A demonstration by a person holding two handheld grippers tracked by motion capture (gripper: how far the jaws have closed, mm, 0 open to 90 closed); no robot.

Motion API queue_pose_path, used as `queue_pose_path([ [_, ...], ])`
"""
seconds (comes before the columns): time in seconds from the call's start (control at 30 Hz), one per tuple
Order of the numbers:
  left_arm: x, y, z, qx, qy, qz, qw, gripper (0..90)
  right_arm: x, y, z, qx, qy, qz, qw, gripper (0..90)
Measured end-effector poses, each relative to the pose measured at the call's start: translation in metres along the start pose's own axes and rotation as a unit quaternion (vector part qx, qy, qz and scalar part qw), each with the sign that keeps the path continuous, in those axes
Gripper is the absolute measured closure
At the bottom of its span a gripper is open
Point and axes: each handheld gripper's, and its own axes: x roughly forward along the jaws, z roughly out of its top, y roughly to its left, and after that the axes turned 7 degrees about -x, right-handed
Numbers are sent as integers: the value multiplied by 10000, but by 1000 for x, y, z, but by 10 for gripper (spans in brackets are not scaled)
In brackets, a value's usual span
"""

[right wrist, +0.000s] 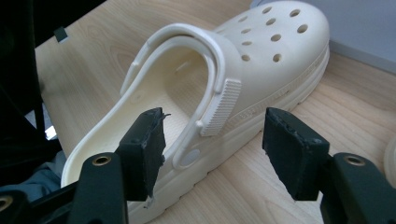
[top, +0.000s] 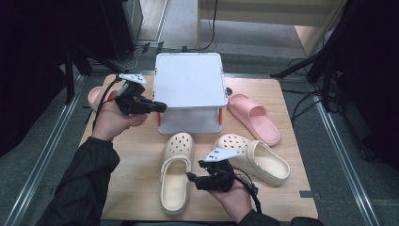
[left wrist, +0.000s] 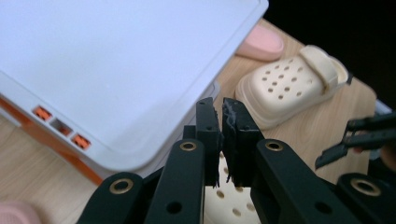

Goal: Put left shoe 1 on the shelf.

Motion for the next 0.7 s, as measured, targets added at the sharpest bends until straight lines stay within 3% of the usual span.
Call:
queue_pose_path([
  [0.1, 2, 7, 4, 40, 71, 117, 9999, 845, 4, 2, 0, 93, 4, -16, 10000, 392],
  [0.33, 6, 24, 0, -162, 30, 193, 9997, 841, 18, 7, -1, 217, 77, -96, 9997, 390],
  [0.43, 5, 26, -1, -198, 25, 282, 9994, 835, 24, 8, -2, 276, 117, -132, 9995, 390],
  [0.57, 5, 27, -2, -210, 7, 238, 9995, 824, 32, 10, 0, 360, 120, -158, 9992, 391],
  [0.7, 4, 26, -2, -165, 36, 295, 9994, 820, 41, 12, 3, 283, 105, -435, 9986, 437],
])
